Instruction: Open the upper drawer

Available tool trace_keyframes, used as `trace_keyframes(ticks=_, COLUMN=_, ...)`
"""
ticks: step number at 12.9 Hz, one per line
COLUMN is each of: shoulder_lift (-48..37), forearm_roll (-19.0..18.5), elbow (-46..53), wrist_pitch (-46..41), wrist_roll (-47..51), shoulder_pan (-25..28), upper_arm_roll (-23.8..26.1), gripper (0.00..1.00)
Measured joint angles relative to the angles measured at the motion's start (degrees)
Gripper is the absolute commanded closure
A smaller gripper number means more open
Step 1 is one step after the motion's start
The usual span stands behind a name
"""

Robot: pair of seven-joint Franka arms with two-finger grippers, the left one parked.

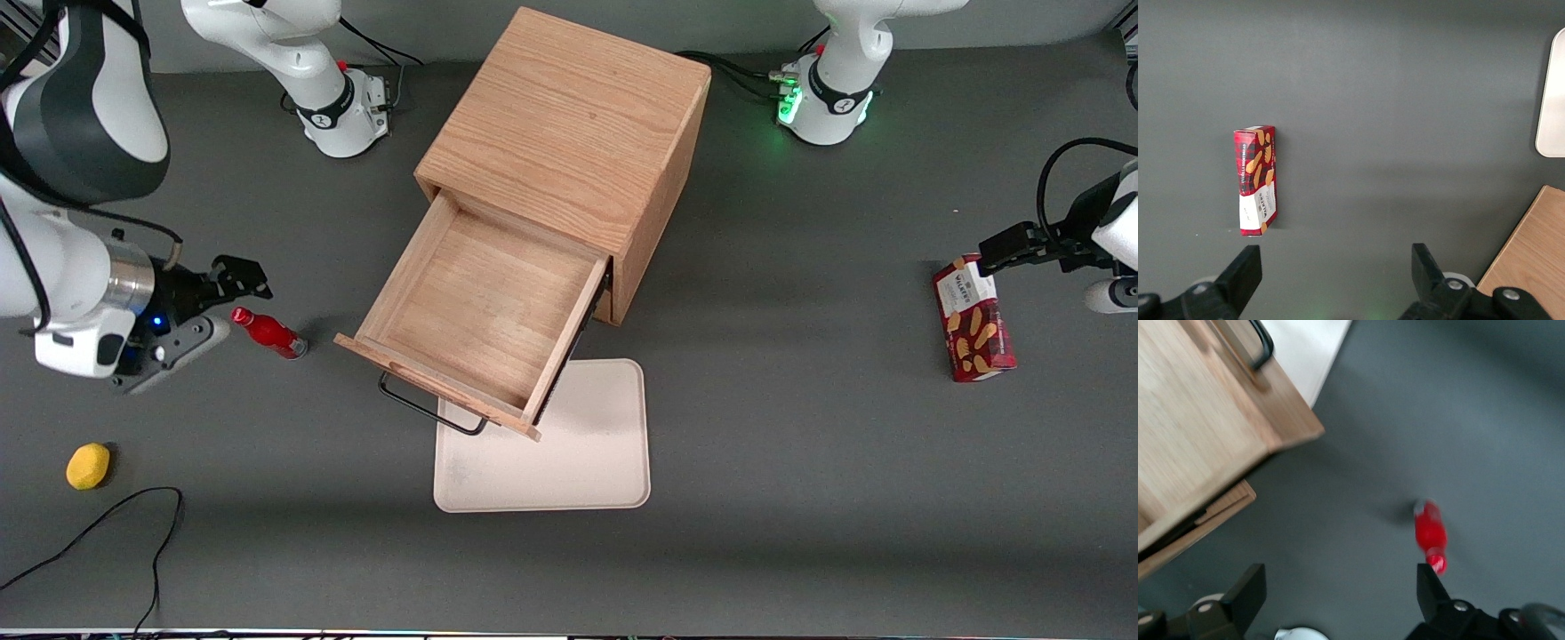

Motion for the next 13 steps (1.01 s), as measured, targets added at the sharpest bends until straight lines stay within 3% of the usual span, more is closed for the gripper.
trace_keyframes(ticks=5, shoulder_lift=-11.3, forearm_roll=-0.52, elbow=-8.71, wrist_pitch=-0.59, wrist_roll=11.01, shoulder_pan=0.12, upper_arm_roll=-0.83, gripper=0.0)
trace_keyframes(ticks=13, shoulder_lift=-12.17, forearm_roll=-0.51, elbow=-9.18, wrist_pitch=-1.56, wrist_roll=19.71, shoulder_pan=0.14, upper_arm_roll=-4.02, gripper=0.0)
